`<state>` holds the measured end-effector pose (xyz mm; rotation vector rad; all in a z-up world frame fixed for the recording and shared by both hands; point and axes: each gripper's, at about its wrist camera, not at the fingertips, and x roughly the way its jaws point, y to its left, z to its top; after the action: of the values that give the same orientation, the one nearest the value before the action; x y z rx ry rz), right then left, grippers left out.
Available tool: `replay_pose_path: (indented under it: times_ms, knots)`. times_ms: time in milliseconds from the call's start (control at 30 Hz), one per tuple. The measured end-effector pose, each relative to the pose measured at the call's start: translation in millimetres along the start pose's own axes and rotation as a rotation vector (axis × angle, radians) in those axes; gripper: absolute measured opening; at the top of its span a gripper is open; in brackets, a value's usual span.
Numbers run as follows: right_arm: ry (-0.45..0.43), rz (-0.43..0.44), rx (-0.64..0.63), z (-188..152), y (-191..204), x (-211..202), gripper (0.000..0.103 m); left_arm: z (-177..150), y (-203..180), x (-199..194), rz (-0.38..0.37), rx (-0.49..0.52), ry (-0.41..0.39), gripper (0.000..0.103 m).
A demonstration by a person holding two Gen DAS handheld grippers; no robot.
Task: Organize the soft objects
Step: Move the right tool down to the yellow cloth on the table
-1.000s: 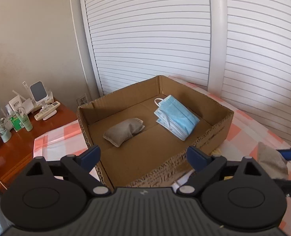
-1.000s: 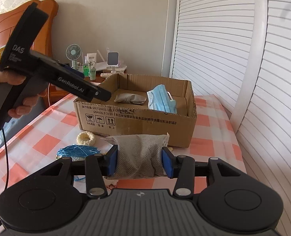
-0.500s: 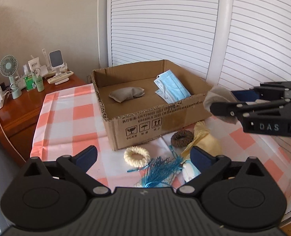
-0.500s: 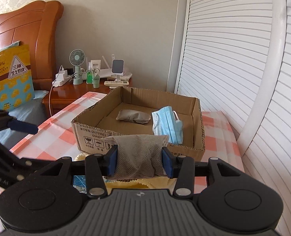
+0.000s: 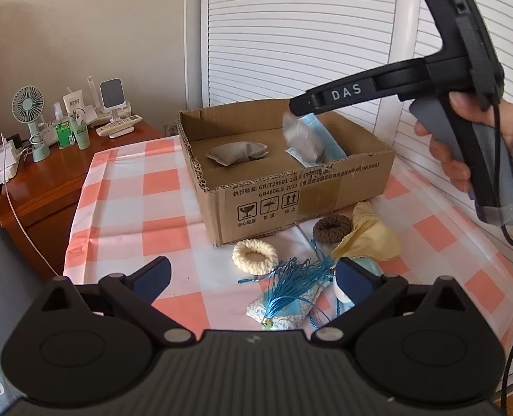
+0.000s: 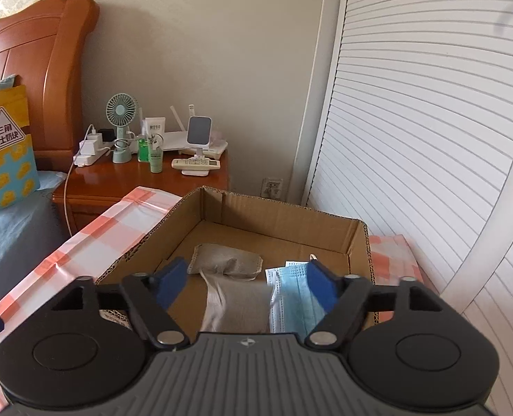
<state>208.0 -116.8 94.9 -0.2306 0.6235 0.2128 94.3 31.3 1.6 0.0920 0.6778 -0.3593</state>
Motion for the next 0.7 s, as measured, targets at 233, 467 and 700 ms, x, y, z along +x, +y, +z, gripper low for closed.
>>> replay_pose_path:
  times_ms: [233,467,700]
  knots:
    - [0.033,-0.013,0.039,-25.4,0.5,-21.2,0.103,-4.5,3.6,0.1,0.030,-0.012,0.022,0.101]
    - [0.083,-0.055,0.069,-63.3,0.4,-45.1,0.103,-7.7,0.0,-3.8,0.051,-0.027,0.036,0.101]
    - [0.114,-0.052,0.130,-100.9,-0.2,-68.2,0.103,-13.4,-6.4,-10.4,0.052,-0.024,0.046,0.101]
